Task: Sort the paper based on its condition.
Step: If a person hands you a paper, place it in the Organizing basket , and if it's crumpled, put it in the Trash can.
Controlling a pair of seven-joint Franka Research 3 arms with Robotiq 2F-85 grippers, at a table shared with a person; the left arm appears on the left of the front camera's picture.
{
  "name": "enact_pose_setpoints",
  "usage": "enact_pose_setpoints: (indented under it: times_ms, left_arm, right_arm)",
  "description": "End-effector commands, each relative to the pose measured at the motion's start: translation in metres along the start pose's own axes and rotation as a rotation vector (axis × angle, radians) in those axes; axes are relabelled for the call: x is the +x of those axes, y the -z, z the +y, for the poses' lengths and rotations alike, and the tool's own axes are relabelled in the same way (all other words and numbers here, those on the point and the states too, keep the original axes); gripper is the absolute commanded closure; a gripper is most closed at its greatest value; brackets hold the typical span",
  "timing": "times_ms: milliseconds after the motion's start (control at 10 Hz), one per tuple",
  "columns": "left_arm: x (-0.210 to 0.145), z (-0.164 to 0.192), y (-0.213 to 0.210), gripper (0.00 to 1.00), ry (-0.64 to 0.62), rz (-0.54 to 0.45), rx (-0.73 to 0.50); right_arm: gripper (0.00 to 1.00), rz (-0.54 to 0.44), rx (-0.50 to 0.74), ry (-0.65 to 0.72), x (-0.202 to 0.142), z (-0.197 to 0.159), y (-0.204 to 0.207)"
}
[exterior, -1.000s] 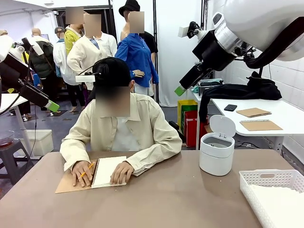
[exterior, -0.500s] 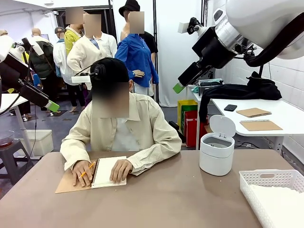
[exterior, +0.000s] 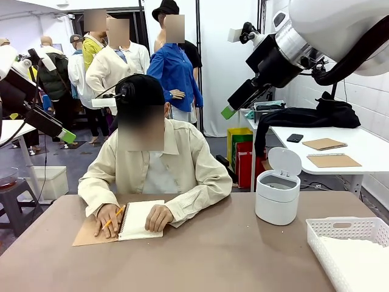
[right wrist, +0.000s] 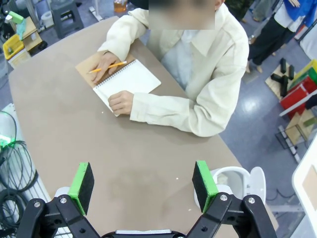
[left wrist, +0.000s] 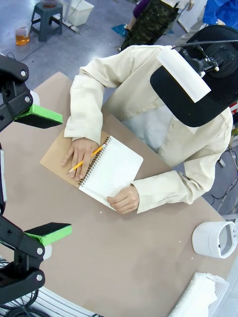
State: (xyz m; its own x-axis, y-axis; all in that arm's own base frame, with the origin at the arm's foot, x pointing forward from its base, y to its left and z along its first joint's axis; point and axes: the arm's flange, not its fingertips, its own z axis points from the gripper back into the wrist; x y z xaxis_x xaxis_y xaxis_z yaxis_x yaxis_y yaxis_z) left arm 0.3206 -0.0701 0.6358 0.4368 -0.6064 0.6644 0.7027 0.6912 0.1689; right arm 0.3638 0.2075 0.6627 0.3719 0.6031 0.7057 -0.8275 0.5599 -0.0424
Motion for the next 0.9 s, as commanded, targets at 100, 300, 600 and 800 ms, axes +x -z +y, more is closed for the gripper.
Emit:
enact_pose_setpoints:
  times_ms: [100,300,600,800]
  left_arm:
    - [-0.0002,0.0006,-0.0006,0.00,0.005,0.000,0.003]
    - [-0.0002,0.0006,-0.0006,0.00,0.005,0.000,0.003]
    - [-0.0002,0.0006,-0.0006,0.00,0.005,0.000,0.003]
    - [-0.0002,0.0006,-0.0006,0.00,0.005,0.000,0.003]
  right_arm:
    - [0.00,0.004,-0.005,-0.007,-0.0001,-0.0002,-0.0003]
    - [0.00,0.004,-0.005,-0.007,-0.0001,-0.0002,-0.0003]
    - [0.00,0.004,-0.005,-0.007,-0.0001,-0.0002,-0.0003]
    - [0.00,0.004,-0.005,-0.007,-0.0001,-0.0002,-0.0003]
